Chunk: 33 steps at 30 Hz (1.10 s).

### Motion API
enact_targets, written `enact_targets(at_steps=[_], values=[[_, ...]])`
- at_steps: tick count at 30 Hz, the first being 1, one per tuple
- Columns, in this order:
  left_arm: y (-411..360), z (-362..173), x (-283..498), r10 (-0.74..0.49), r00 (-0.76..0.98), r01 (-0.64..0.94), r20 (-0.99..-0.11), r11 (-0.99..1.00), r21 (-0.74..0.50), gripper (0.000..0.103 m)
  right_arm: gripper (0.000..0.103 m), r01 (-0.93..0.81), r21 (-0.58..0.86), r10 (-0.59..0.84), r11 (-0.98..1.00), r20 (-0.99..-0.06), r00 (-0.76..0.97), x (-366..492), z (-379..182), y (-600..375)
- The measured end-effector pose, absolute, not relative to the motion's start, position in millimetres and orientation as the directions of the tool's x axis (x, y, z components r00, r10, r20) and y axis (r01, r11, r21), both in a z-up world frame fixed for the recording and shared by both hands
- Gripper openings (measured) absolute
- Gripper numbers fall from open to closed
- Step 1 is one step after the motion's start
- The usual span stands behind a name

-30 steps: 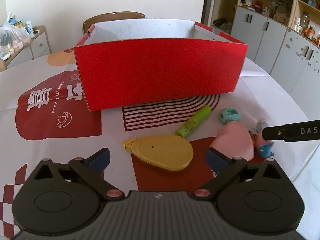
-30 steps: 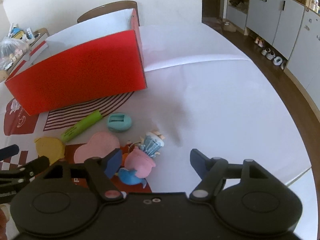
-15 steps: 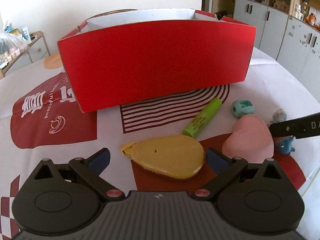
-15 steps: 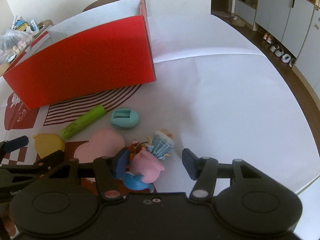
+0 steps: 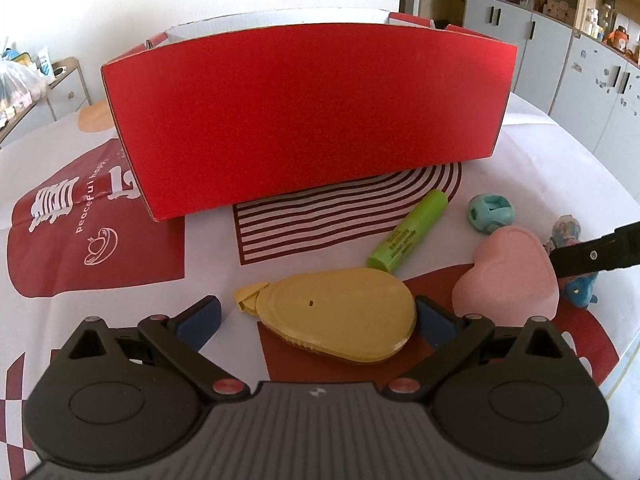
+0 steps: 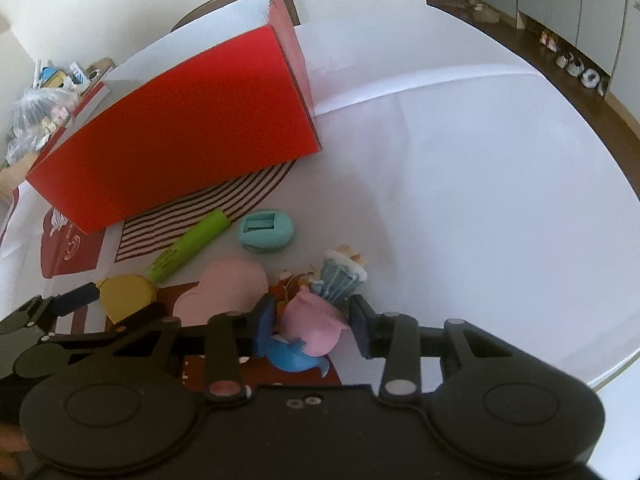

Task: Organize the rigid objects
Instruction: 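Grasp the yellow tape dispenser with the left tool while the right tool grasps the pink pig, then lift the tape dispenser and pink pig over the red box with both tools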

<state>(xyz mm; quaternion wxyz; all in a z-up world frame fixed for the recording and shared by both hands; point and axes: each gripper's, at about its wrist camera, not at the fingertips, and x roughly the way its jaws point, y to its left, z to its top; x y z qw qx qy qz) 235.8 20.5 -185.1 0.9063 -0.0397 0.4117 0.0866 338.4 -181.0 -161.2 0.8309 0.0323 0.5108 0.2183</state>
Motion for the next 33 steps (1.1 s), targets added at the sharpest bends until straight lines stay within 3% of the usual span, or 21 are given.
enact_targets(at_steps=[7, 16, 33], values=[[17.1, -181.8, 235.2, 0.117, 0.647, -0.16, -0.753, 0.987, 0.016, 0.094, 0.037, -0.327, 0.284, 0.402, 0.902, -0.829, 0.389, 334.8, -161.4, -182.9], [19.0, -171.7, 225.7, 0.119, 0.653, -0.159, -0.748, 0.987, 0.018, 0.093, 0.036, -0.326, 0.284, 0.409, 0.901, -0.806, 0.427, 315.6, -142.7, -196.3], [31.7, -91.0, 200.9, 0.095, 0.711, -0.167, -0.696, 0.985, -0.036, 0.093, 0.036, -0.448, 0.245, 0.461, 0.86, -0.749, 0.476, 296.3, -70.3, -192.4]])
